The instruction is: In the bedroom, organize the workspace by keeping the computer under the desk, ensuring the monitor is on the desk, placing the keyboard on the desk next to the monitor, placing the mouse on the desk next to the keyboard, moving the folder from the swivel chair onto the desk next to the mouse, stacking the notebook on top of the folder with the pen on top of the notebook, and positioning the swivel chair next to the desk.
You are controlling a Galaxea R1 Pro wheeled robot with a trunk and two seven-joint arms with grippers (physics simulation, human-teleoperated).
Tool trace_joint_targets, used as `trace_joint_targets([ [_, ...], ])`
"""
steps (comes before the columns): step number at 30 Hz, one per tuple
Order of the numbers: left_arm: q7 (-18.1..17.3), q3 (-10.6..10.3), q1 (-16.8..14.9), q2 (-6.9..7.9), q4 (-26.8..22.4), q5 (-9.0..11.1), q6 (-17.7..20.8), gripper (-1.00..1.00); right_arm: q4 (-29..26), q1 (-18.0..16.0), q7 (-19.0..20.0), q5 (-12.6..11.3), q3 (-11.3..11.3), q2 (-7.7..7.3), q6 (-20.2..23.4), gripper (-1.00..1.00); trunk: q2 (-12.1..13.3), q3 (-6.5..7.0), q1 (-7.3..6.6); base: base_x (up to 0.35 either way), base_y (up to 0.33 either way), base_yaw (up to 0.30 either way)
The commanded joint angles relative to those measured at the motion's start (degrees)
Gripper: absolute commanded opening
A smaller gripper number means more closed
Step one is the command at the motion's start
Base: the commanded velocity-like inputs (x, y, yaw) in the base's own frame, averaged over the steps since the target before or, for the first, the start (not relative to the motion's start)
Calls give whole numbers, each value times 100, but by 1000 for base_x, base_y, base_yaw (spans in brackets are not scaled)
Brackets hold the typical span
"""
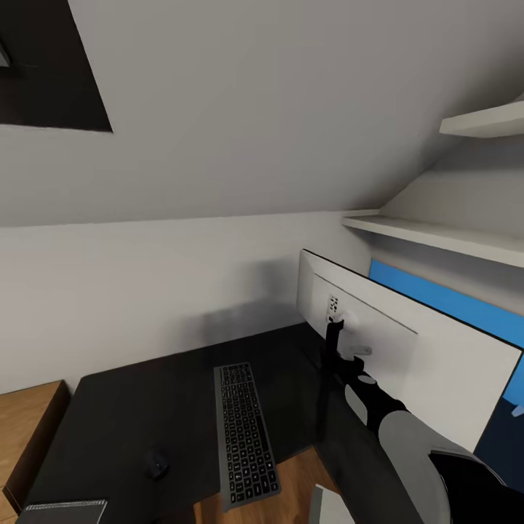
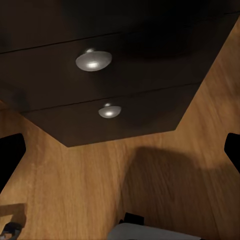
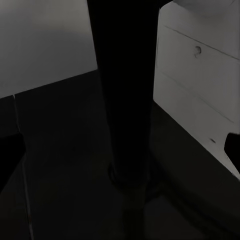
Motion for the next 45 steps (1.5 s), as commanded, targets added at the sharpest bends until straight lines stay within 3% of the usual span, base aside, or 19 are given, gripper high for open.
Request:
trace_joint_targets([
  [1, 25, -45, -1, 4, -9, 55, -9, 100, 7, -6, -9, 31, -34, 5, -19, 100, -48, -26, 24, 0, 0, 0],
  [13, 37, -63, 0, 4, -4, 55, -6, 100, 8, -6, -8, 33, -34, 5, -27, 100, -529, -241, 287, 0, 0, 0],
  [43, 37, -81, 1, 5, -5, 48, 1, 100, 7, -6, 0, 28, -34, 5, -24, 100, -529, -241, 287, 0, 0, 0],
  [45, 51, -81, -2, 12, -240, 55, 473, 100, 7, -6, 0, 28, -34, 5, -28, 100, -529, -241, 287, 0, 0, 0],
])
